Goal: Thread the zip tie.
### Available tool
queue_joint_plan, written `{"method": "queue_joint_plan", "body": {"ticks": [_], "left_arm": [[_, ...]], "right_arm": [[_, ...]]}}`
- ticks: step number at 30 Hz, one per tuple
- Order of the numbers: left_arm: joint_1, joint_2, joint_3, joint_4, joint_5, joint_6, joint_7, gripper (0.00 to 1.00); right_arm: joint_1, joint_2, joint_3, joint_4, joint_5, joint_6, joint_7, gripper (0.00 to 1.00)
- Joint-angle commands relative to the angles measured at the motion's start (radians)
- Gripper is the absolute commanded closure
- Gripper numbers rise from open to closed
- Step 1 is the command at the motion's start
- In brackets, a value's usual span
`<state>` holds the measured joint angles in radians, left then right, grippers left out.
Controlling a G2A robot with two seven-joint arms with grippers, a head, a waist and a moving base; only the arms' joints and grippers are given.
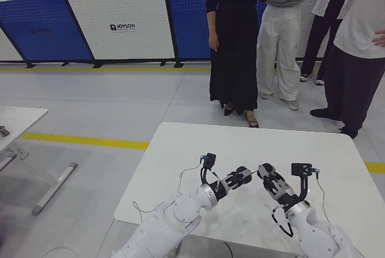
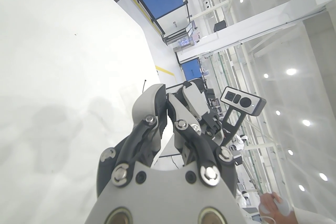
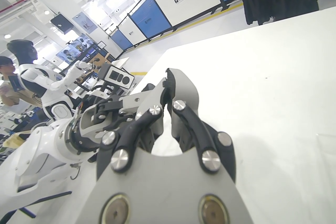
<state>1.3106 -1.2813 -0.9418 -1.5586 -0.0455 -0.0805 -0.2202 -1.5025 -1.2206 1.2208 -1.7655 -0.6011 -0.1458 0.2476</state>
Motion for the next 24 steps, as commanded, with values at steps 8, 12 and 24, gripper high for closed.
{"method": "queue_joint_plan", "body": {"ticks": [8, 12, 24], "left_arm": [[0.001, 0.001, -0.001, -0.010, 0.005, 0.012, -0.002, 0.67], [0.005, 0.002, -0.007, -0.014, 0.002, 0.009, -0.002, 0.69], [0.022, 0.008, -0.030, -0.018, -0.007, -0.002, -0.001, 0.86]], "right_arm": [[-0.001, -0.001, -0.001, -0.006, -0.011, 0.010, -0.001, 1.00], [-0.002, -0.002, -0.001, -0.005, -0.012, 0.015, -0.004, 1.00], [-0.006, -0.003, 0.007, -0.003, -0.009, 0.024, -0.022, 1.00]]}}
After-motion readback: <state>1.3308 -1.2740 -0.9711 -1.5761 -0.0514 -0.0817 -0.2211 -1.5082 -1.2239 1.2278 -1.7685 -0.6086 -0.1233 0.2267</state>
